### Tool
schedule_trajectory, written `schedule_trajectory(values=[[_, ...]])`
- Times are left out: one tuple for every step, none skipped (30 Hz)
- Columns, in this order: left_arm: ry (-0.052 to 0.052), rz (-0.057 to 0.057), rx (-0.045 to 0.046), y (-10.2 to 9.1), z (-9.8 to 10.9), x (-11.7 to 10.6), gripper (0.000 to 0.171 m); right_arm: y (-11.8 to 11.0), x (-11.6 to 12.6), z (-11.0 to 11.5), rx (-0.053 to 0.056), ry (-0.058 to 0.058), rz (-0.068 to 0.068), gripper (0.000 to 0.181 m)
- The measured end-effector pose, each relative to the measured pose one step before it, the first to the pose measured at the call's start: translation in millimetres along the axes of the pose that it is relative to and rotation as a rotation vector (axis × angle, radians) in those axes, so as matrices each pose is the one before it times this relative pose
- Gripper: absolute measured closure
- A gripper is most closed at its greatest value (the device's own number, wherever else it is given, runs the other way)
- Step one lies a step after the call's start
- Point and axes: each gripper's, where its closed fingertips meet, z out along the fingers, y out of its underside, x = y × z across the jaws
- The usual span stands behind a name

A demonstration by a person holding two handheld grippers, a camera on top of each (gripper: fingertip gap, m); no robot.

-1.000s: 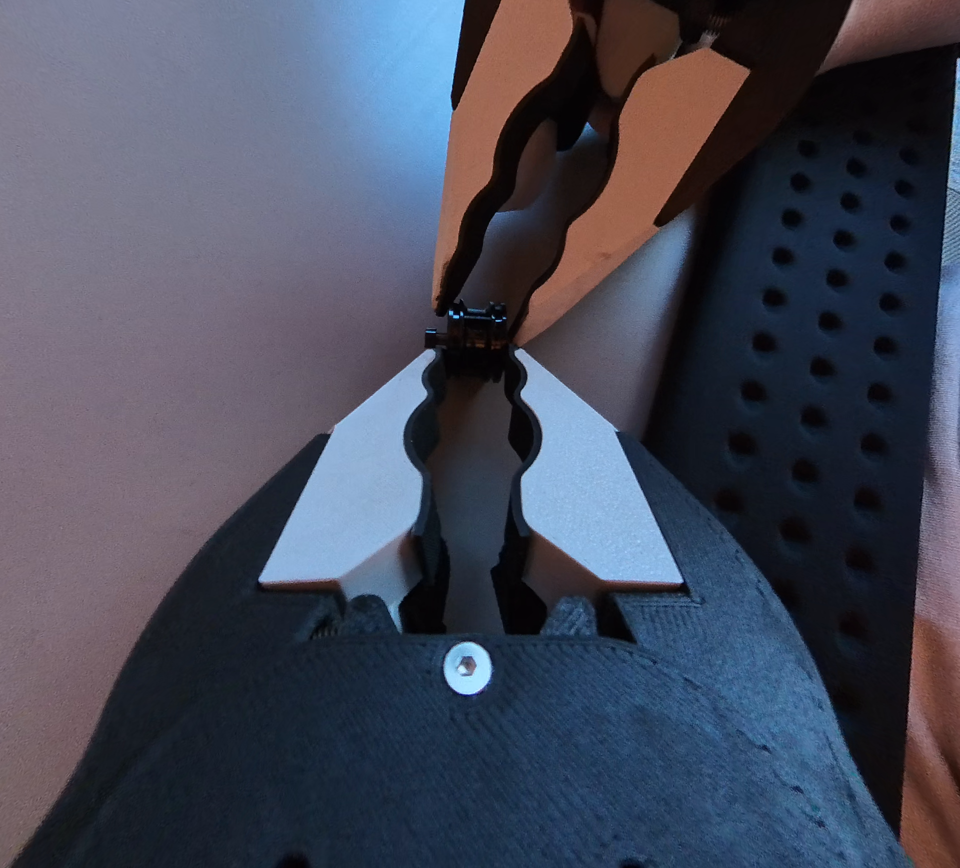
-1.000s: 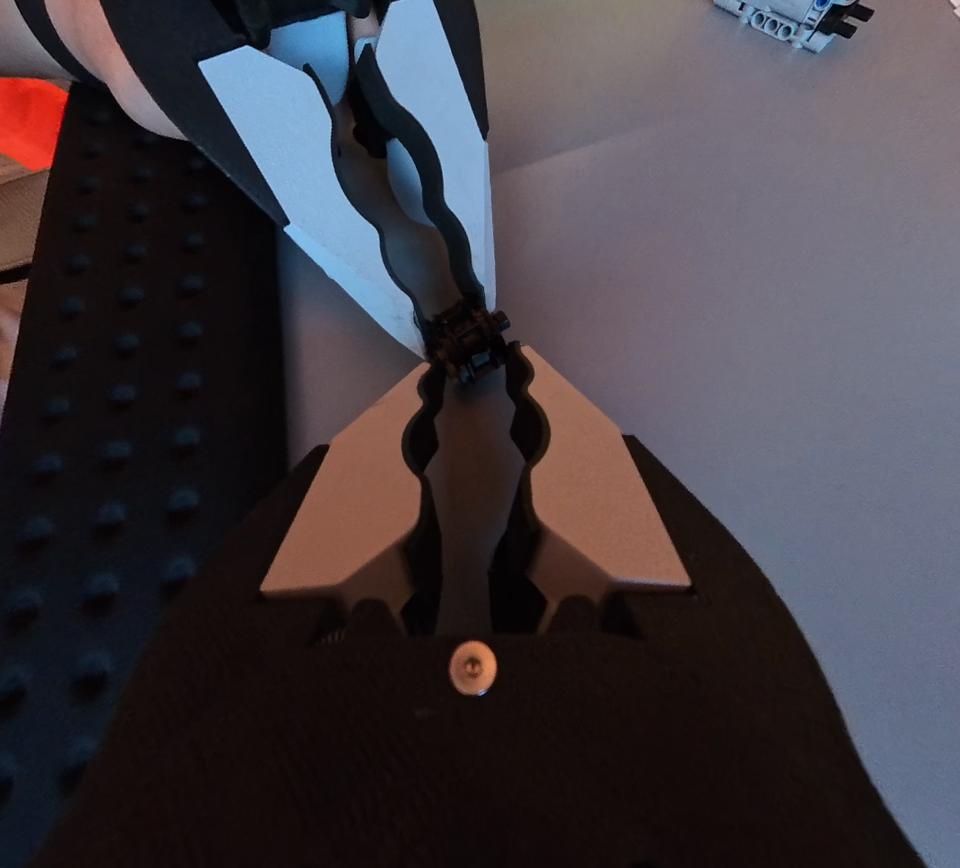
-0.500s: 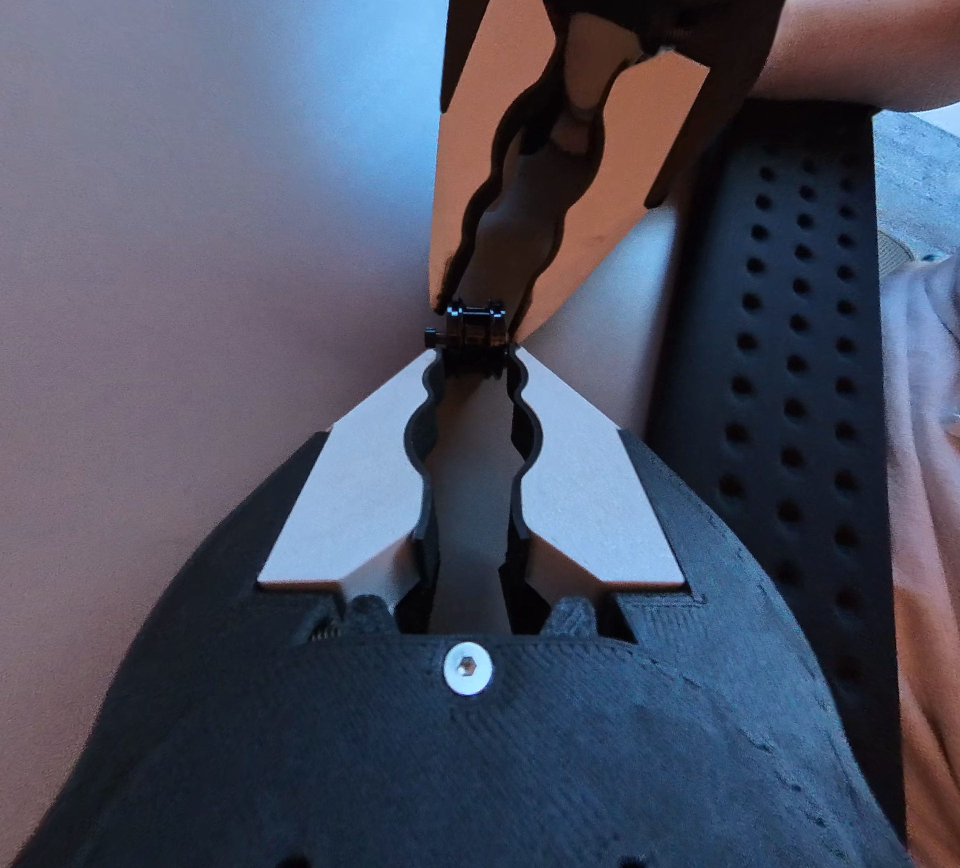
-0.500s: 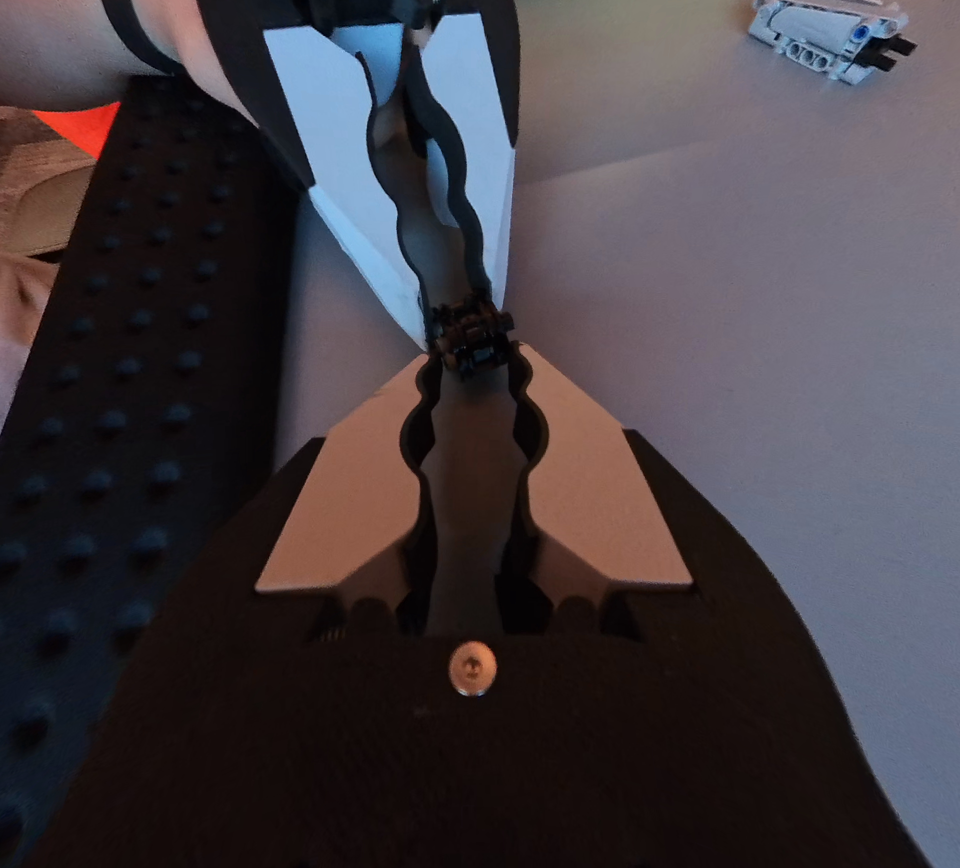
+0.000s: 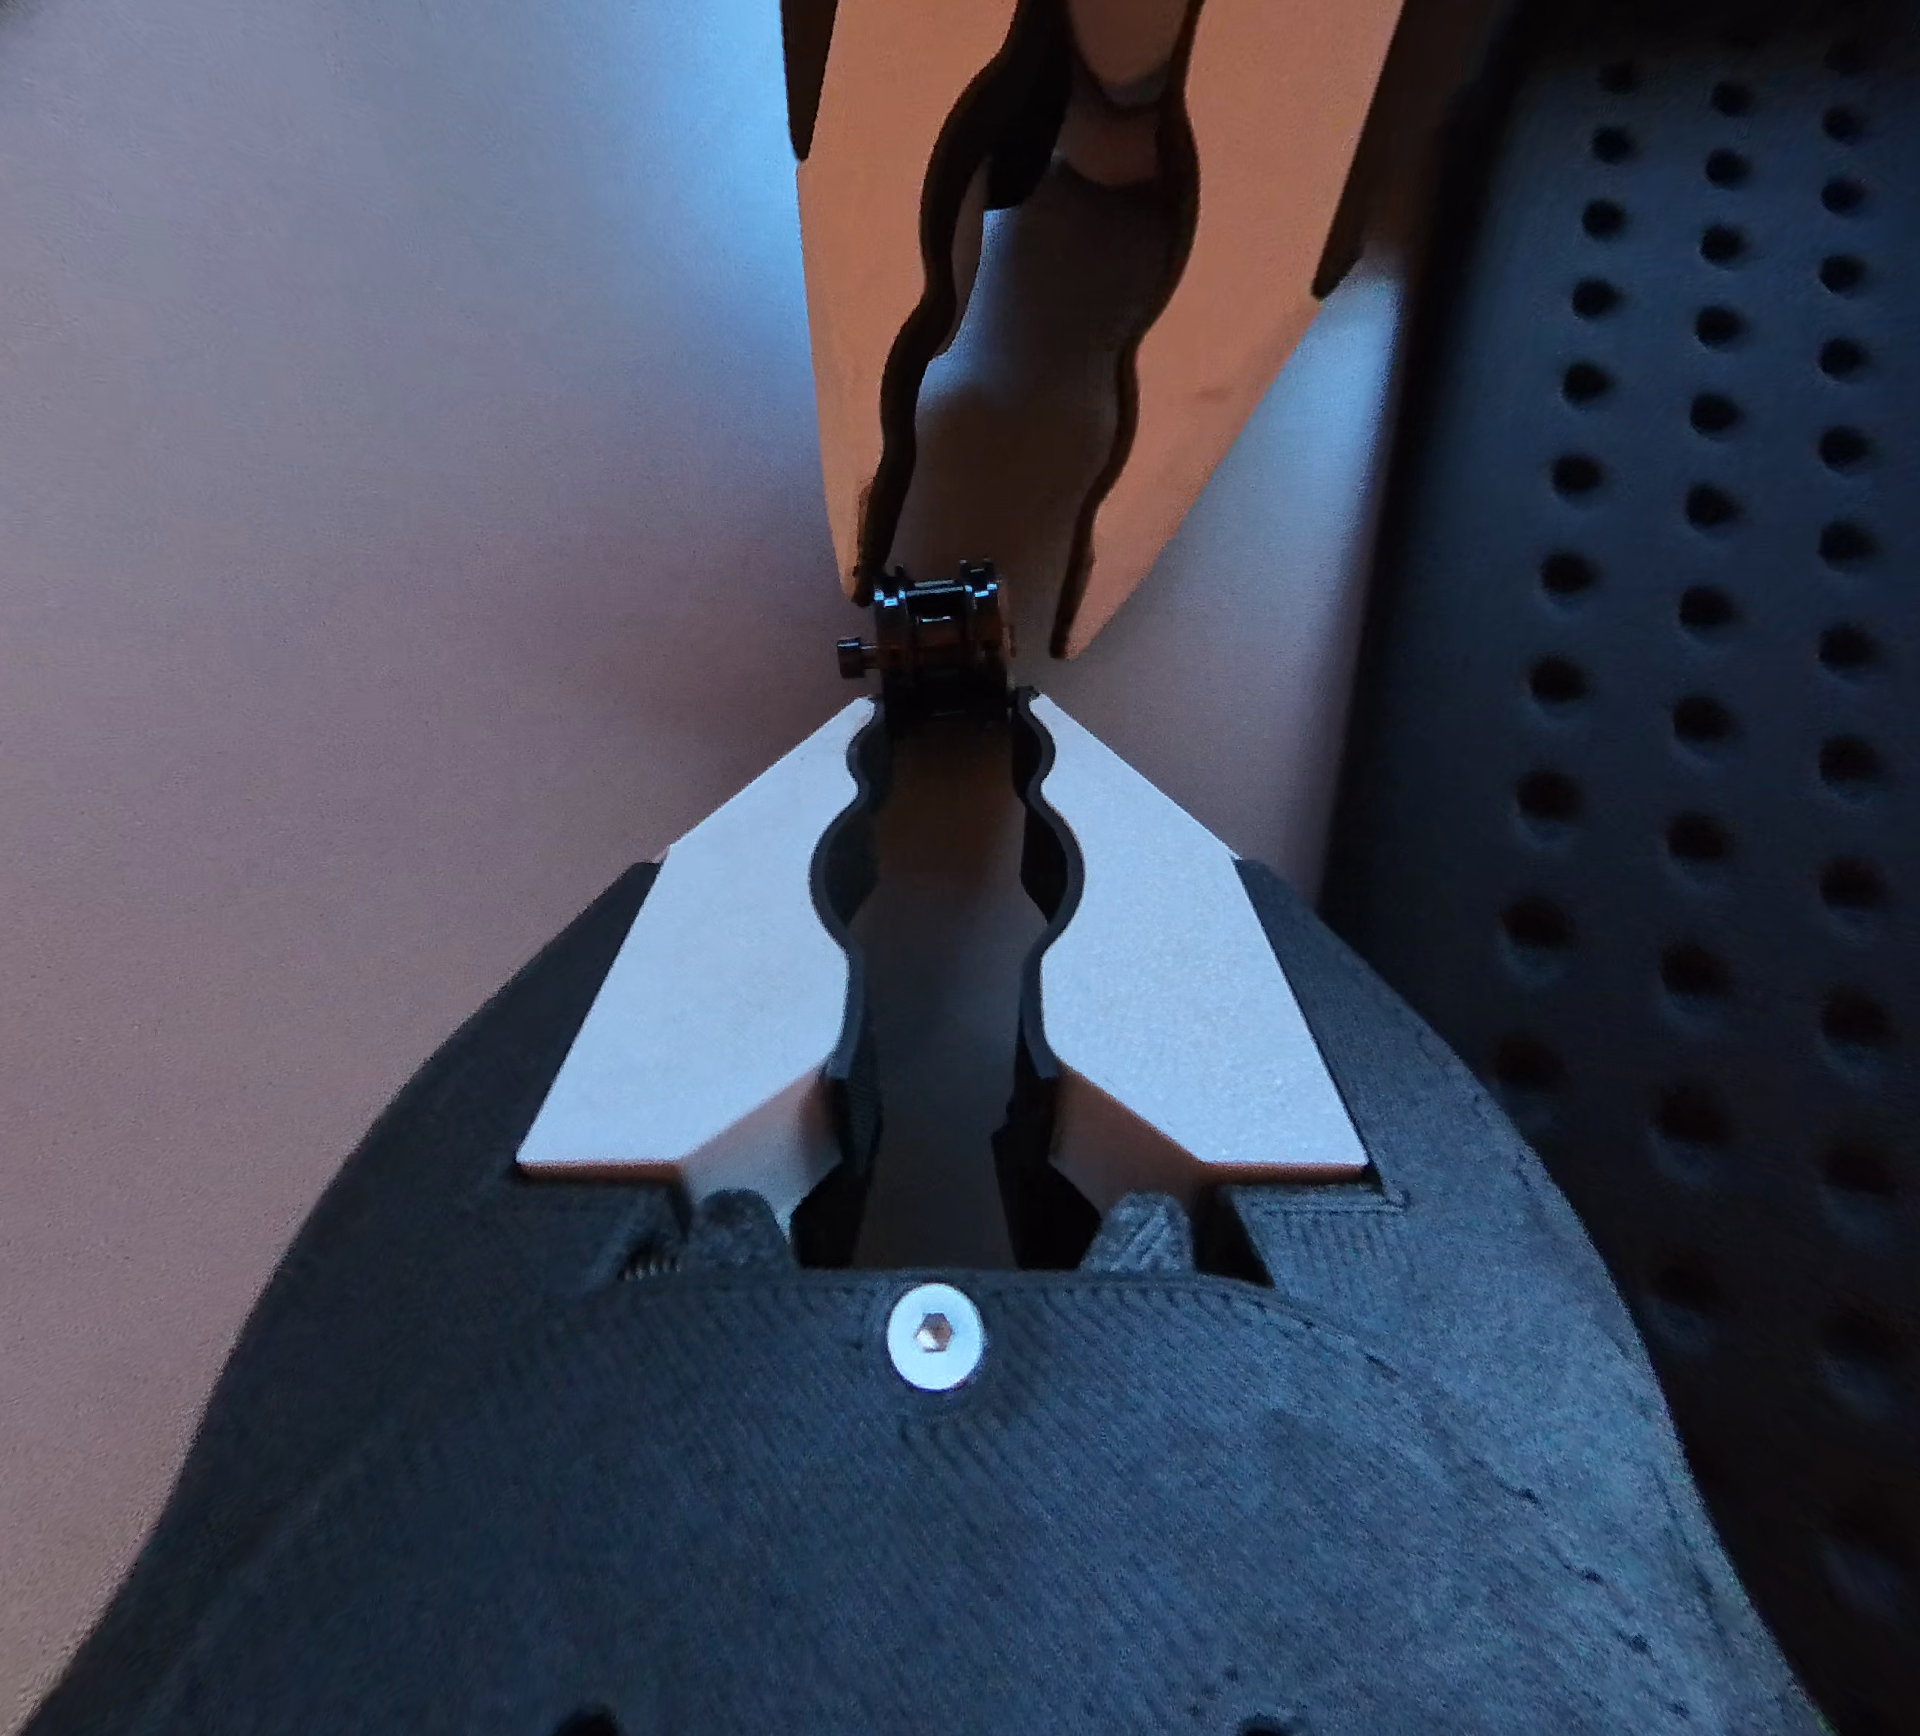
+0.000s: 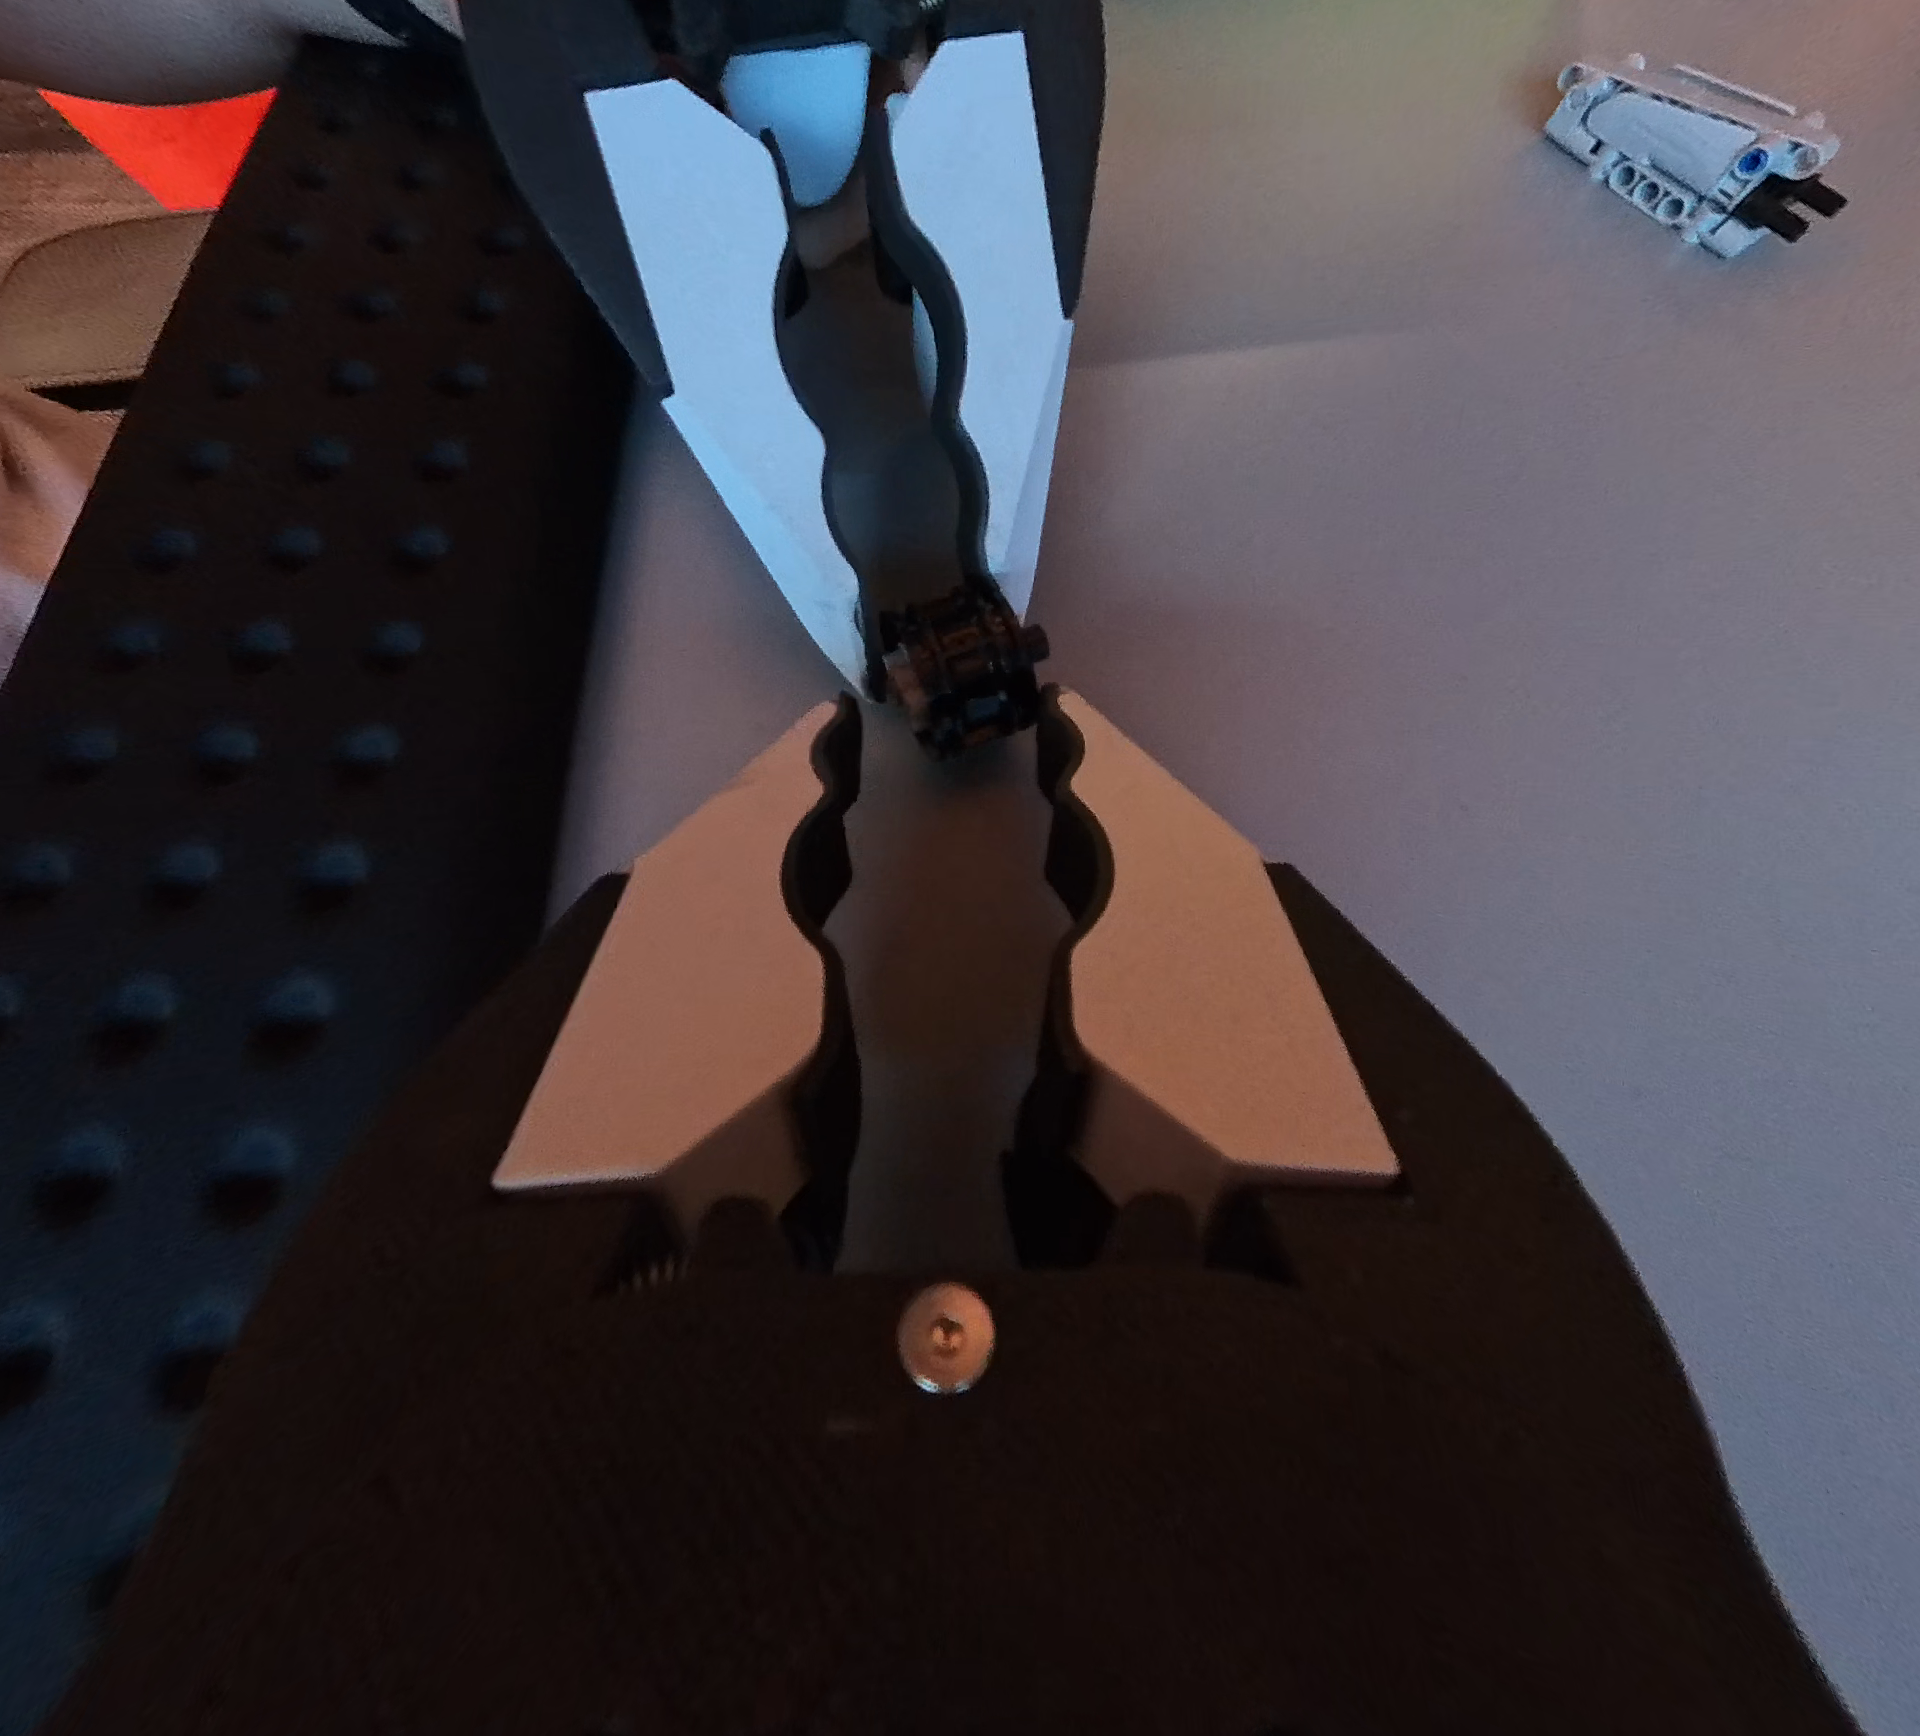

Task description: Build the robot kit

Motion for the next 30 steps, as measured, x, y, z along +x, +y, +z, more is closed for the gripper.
schedule_trajectory(values=[[0.0035, -0.0017, 0.00018, 0.01, -0.05, -0.01, 0.151, -1.23, 0.56, -0.55, 0.0085, 0.0031, -0.0019, 0.146], [0.0017, 0.0028, -0.00040, 0.12, -0.10, 0.02, 0.151, -1.75, 1.93, -0.58, 0.0113, 0.0127, -0.0035, 0.144], [-0.0003, 0.0053, -0.00083, 0.12, -0.06, 0.09, 0.151, -2.19, 2.87, -0.73, 0.0140, 0.0195, -0.0084, 0.140], [-0.0022, 0.0072, -0.00109, 0.08, 0.17, 0.05, 0.151, -2.44, 1.53, -0.56, 0.0145, 0.0125, -0.0175, 0.138], [-0.0042, 0.0093, -0.00169, 0.13, 0.00, 0.02, 0.151, -1.51, -0.34, -0.23, 0.0083, 0.0029, -0.0284, 0.140], [-0.0047, 0.0110, -0.00196, 0.13, 0.15, 0.06, 0.151, 0.52, -0.06, 0.12, -0.0049, 0.0071, -0.0345, 0.146], [-0.0054, 0.0112, -0.00144, -0.02, 0.10, 0.04, 0.151, 0.79, -1.08, 0.65, -0.0065, 0.0022, -0.0327, 0.147], [-0.0046, 0.0087, -0.00134, -0.09, 0.01, 0.02, 0.151, 1.58, -3.16, 1.10, -0.0119, -0.0111, -0.0241, 0.150], [-0.0009, 0.0049, -0.00105, -0.04, 0.09, 0.39, 0.151, 1.68, -2.15, 1.08, -0.0140, -0.0039, -0.0168, 0.152], [0.0017, 0.0032, -0.00050, -0.15, 0.02, 0.66, 0.151, 0.89, 0.10, 0.82, -0.0084, 0.0086, -0.0168, 0.153], [-0.0001, 0.0048, -0.00067, 0.02, -0.02, 0.38, 0.151, -0.08, -0.06, 0.22, -0.0045, 0.0059, -0.0119, 0.154], [-0.0030, 0.0070, -0.00115, -0.03, -0.09, 0.12, 0.151, -0.29, -0.10, -0.21, -0.0041, 0.0027, -0.0089, 0.154], [-0.0044, 0.0068, -0.00156, -0.12, -0.14, 0.04, 0.151, 0.00, -0.05, -0.01, -0.0035, 0.0019, -0.0050, 0.154], [-0.0044, 0.0057, -0.00235, -0.08, 0.03, 0.06, 0.151, -0.05, 0.01, 0.10, 0.0008, 0.0018, 0.0017, 0.154], [-0.0038, 0.0057, -0.00158, -0.06, -0.05, 0.01, 0.151, 0.05, -0.18, 0.17, 0.0007, -0.0001, 0.0076, 0.154], [-0.0028, 0.0042, 0.00015, -0.17, 0.08, 0.15, 0.150, 0.07, -0.02, 0.00, 0.0002, -0.0020, 0.0078, 0.154], [-0.0022, 0.0010, -0.00031, -0.15, 0.00, -0.05, 0.150, -0.03, 0.13, 0.08, 0.0004, -0.0004, 0.0075, 0.154], [-0.0017, -0.0023, -0.00139, -0.16, 0.17, -0.21, 0.150, -0.09, 0.06, 0.29, 0.0006, 0.0020, 0.0055, 0.155], [-0.0010, -0.0043, -0.00038, -0.10, 0.19, -0.20, 0.150, -0.11, 0.10, 0.21, 0.0011, 0.0044, 0.0011, 0.155], [-0.0003, -0.0050, 0.00127, -0.07, 0.18, -0.19, 0.150, -0.08, 0.06, 0.31, 0.0023, 0.0041, -0.0007, 0.154], [0.0008, -0.0053, 0.00224, -0.33, 0.37, 0.11, 0.150, -0.16, -0.34, 0.20, 0.0004, -0.0011, 0.0039, 0.154], [0.0001, -0.0064, 0.00200, -0.42, 0.62, 0.26, 0.150, -0.15, -0.22, 0.17, -0.0027, -0.0002, 0.0013, 0.154], [-0.0032, -0.0059, -0.00034, -0.35, 0.26, 0.15, 0.150, 0.22, 0.05, -0.10, -0.0041, 0.0037, -0.0048, 0.155], [-0.0059, -0.0040, -0.00060, -0.22, 0.11, -0.08, 0.150, 0.19, 0.14, -0.04, -0.0040, 0.0022, 0.0054, 0.155], [-0.0070, -0.0026, 0.00088, -0.13, -0.01, -0.09, 0.150, 0.31, -0.05, 0.00, -0.0041, 0.0008, 0.0208, 0.155], [-0.0065, -0.0065, 0.00164, -0.04, 0.00, 0.02, 0.150, 0.50, 0.15, -0.11, -0.0024, -0.0014, 0.0237, 0.155], [-0.0046, -0.0127, 0.00093, -0.02, 0.12, -0.06, 0.150, 0.55, 0.15, -0.02, -0.0032, -0.0061, 0.0314, 0.155], [-0.0019, -0.0161, 0.00053, -0.02, 0.20, 0.07, 0.150, 0.49, 0.04, 0.00, -0.0053, -0.0077, 0.0309, 0.155], [-0.0011, -0.0112, -0.00025, -0.03, 0.09, 0.14, 0.150, 0.27, -0.07, 0.02, -0.0029, -0.0066, 0.0190, 0.155], [-0.0037, -0.0020, -0.00004, 0.08, 0.02, 0.14, 0.150, 0.05, 0.08, 0.12, -0.0004, -0.0034, 0.0062, 0.155]])
